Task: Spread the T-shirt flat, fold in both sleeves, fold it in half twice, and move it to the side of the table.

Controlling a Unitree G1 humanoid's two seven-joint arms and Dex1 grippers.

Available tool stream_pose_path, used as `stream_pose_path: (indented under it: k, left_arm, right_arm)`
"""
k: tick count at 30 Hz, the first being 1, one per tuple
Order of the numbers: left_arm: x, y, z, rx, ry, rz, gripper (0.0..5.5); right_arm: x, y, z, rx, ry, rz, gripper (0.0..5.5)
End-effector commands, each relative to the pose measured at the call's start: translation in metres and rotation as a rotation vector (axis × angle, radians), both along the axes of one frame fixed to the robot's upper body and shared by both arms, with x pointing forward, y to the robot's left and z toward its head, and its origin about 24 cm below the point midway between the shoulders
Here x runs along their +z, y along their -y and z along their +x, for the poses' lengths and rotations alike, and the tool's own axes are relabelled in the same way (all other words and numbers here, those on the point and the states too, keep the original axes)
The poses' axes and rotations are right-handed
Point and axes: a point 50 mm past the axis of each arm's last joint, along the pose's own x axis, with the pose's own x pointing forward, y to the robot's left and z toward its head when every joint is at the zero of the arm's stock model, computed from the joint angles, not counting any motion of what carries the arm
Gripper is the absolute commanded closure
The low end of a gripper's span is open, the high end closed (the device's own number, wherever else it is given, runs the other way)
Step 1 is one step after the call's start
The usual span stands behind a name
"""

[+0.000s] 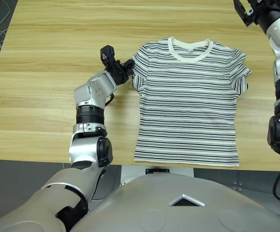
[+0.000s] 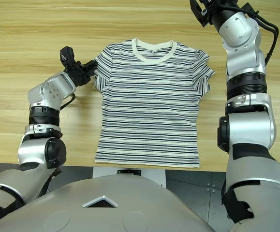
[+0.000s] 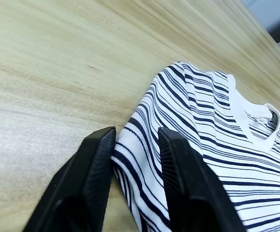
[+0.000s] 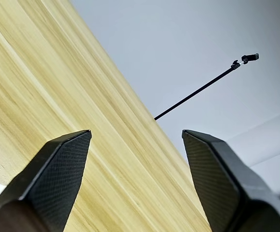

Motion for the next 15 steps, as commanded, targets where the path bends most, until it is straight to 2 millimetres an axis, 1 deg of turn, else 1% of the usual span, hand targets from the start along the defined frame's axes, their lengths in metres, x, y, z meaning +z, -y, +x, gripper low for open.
stream_pose_path:
  k: [1,4,6,12,15]
  left_arm:
    - [-0.034,0.005,-0.026,-0.033,-0.191,0.020,4.52]
    - [-0.034,0.005,-0.026,-0.033,-0.192,0.020,5.13]
    - [-0.034,0.005,-0.026,-0.033,-0.190,0.017,5.38]
    - [-0.032,0.004,-0.023,-0.022,-0.171,0.015,5.38]
    - [-0.028,-0.004,-0.016,0.005,-0.107,0.051,5.38]
  right_arm:
    - [-0.002,-0.001,0.000,-0.003,-0.014,0.009,2.00]
    - [-0.002,-0.001,0.000,-0.003,-0.016,0.009,2.00]
    - [-0.002,-0.001,0.000,-0.003,-0.017,0.008,2.00]
    - [-0.004,-0.002,0.000,-0.001,-0.021,0.006,2.00]
    - [-0.004,-0.003,0.000,0.001,-0.023,0.006,2.00]
